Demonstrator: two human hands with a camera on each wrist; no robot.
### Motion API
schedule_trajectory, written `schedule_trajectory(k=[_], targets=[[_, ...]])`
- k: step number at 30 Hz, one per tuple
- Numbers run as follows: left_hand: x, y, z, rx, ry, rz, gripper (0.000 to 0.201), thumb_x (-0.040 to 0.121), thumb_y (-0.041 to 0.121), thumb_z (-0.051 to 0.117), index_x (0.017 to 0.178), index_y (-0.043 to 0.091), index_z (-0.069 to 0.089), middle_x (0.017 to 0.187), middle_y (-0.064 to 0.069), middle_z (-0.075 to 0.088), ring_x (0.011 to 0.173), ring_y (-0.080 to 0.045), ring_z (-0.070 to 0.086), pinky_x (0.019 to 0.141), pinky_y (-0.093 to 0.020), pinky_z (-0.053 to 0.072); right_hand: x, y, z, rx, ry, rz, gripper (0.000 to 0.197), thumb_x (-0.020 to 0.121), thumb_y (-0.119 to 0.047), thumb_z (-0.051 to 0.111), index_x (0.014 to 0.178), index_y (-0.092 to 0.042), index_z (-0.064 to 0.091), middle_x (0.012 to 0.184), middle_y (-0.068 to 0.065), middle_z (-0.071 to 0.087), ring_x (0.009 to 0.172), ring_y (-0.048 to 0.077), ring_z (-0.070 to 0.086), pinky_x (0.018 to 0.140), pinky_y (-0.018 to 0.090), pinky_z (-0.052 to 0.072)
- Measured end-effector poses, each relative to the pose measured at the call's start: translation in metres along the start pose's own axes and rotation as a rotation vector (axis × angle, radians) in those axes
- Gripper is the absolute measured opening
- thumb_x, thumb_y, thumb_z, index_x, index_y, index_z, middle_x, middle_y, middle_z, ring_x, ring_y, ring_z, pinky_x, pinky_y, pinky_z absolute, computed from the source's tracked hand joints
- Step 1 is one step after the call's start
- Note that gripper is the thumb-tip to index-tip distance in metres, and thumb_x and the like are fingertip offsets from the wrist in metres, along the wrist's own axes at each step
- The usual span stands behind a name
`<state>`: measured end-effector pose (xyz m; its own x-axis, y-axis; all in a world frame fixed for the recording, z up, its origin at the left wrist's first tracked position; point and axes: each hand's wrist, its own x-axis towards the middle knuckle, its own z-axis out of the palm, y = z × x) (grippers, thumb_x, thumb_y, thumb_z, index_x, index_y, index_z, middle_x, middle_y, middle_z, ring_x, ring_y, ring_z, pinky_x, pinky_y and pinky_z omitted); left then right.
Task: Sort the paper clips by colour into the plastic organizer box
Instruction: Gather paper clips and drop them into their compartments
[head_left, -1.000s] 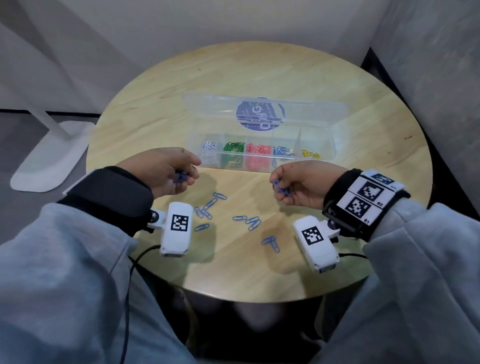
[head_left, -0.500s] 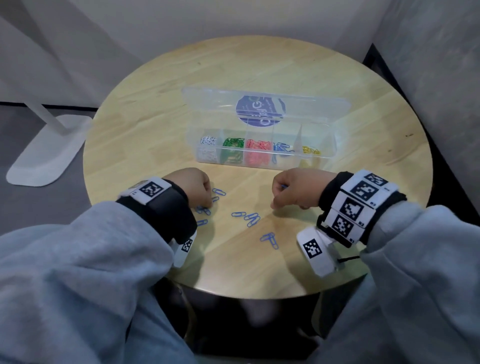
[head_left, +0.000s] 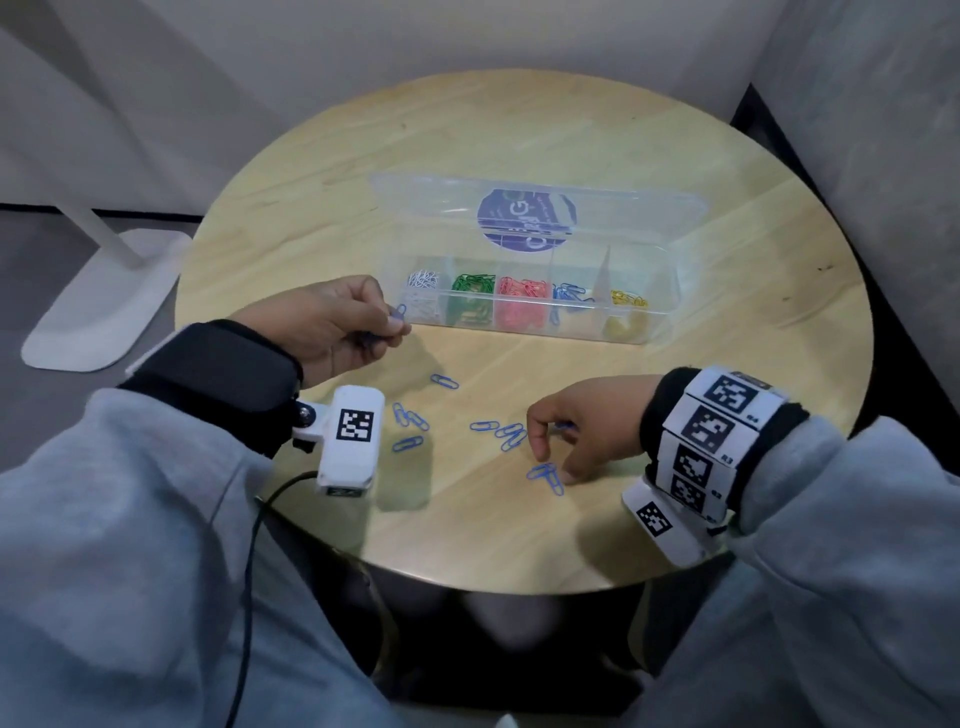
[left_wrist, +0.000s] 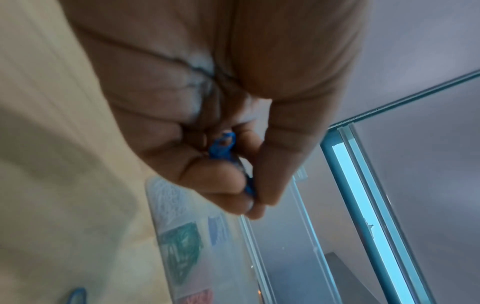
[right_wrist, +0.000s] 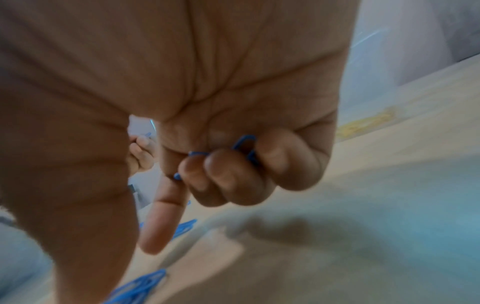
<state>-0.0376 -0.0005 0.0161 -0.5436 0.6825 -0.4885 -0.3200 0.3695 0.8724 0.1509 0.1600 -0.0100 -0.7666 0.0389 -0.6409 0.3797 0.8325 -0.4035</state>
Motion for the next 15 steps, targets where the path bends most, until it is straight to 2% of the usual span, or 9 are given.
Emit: schedule_trajectory(k=[4,7,9,12,14,15], targets=[[-0.003,0.003,-0.003,-0.125,0.030,-0.040,0.030,0.089,-0.011,0.040,0.075,0.013,0.049,0.052,-0.003,0.064,0.044,-0.007,0.059,0.041,-0.012,0.046,0.003,-0.001,0.005,-0.048,-0.039,-0.024,0.027,0.074,-0.014,0.069,0.091,-0.029,0.054,0.063,-0.009,0.038,0.054,0.006,0.037,0.057,0.025,0.031],[-0.001,0.003,-0.002,-0.039,0.062,-0.103,0.032,0.087,-0.013,0.029,0.084,0.011,0.050,0.057,-0.006,0.057,0.039,-0.008,0.054,0.036,-0.011,0.041,0.006,-0.004,0.012,-0.107,-0.058,-0.048,0.028,0.074,-0.013,0.068,0.097,-0.025,0.055,0.061,-0.006,0.037,0.054,0.010,0.036,0.055,0.027,0.030],[0.001,0.000,0.002,0.184,0.086,-0.156,0.032,0.086,-0.011,0.028,0.082,0.012,0.050,0.063,-0.007,0.048,0.041,-0.010,0.046,0.033,-0.010,0.033,0.008,-0.004,0.015,-0.123,-0.056,-0.063,0.027,0.075,-0.013,0.067,0.097,-0.023,0.056,0.061,-0.007,0.039,0.055,0.009,0.037,0.055,0.026,0.030],[0.005,-0.010,0.008,0.619,0.079,-0.217,0.019,0.087,0.000,0.042,0.079,0.014,0.053,0.065,-0.005,0.045,0.047,-0.013,0.032,0.037,-0.014,0.025,0.010,-0.002,0.013,-0.109,-0.031,-0.070,0.021,0.075,-0.014,0.068,0.086,-0.025,0.054,0.062,-0.009,0.042,0.057,0.006,0.038,0.056,0.025,0.032],[0.005,-0.015,0.010,0.945,0.073,-0.213,0.002,0.082,0.014,0.060,0.084,0.014,0.058,0.071,-0.004,0.050,0.052,-0.015,0.036,0.047,-0.021,0.027,0.011,0.000,0.013,-0.100,-0.015,-0.063,0.020,0.075,-0.015,0.069,0.083,-0.026,0.053,0.064,-0.010,0.042,0.058,0.005,0.039,0.057,0.025,0.033],[0.006,-0.018,0.010,1.106,0.090,-0.210,0.012,0.078,0.022,0.067,0.086,0.016,0.061,0.075,-0.002,0.053,0.058,-0.016,0.041,0.053,-0.023,0.030,0.012,0.001,0.012,-0.097,-0.010,-0.064,0.020,0.075,-0.016,0.069,0.082,-0.026,0.053,0.065,-0.010,0.042,0.058,0.005,0.039,0.058,0.026,0.033]])
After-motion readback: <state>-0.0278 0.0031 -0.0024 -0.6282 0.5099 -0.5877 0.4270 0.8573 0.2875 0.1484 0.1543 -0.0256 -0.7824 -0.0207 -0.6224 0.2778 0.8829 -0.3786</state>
